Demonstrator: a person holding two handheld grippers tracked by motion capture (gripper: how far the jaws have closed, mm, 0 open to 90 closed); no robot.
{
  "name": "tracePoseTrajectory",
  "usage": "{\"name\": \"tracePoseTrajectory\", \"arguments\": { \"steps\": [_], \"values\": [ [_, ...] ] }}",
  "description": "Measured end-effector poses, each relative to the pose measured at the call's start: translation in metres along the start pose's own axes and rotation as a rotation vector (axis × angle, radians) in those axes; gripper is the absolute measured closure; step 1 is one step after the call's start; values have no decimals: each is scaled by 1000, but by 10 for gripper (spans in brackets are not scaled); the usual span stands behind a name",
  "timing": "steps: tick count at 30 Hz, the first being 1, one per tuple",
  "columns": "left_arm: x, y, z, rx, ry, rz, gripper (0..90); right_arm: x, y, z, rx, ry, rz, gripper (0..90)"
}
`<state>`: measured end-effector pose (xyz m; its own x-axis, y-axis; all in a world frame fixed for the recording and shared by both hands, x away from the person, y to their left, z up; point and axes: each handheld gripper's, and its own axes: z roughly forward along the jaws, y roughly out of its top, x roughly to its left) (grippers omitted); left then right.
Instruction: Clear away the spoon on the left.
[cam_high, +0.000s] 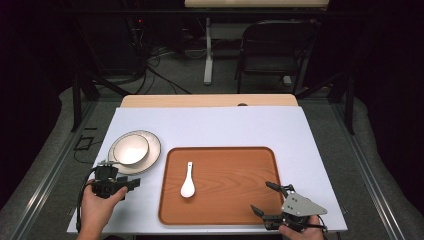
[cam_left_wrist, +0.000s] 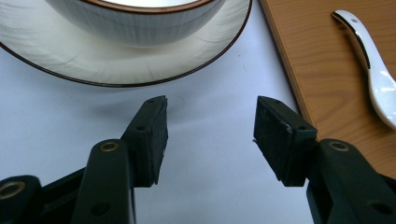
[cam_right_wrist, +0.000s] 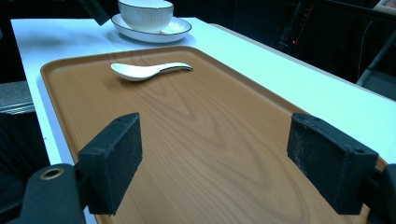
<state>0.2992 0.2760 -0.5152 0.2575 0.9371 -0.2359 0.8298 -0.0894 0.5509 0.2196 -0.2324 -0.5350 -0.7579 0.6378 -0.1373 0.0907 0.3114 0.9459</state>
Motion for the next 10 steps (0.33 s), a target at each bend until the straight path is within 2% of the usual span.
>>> {"name": "tracePoseTrajectory", "arguments": {
  "steps": [5, 10],
  "values": [
    [0, -7, 0, -21, 3, -1, 426, 1, 0, 1, 3, 0, 1, 175],
    [0, -14, 1, -74, -14, -11, 418, 1, 0, 1, 6, -1, 1, 178]
  ]
}}
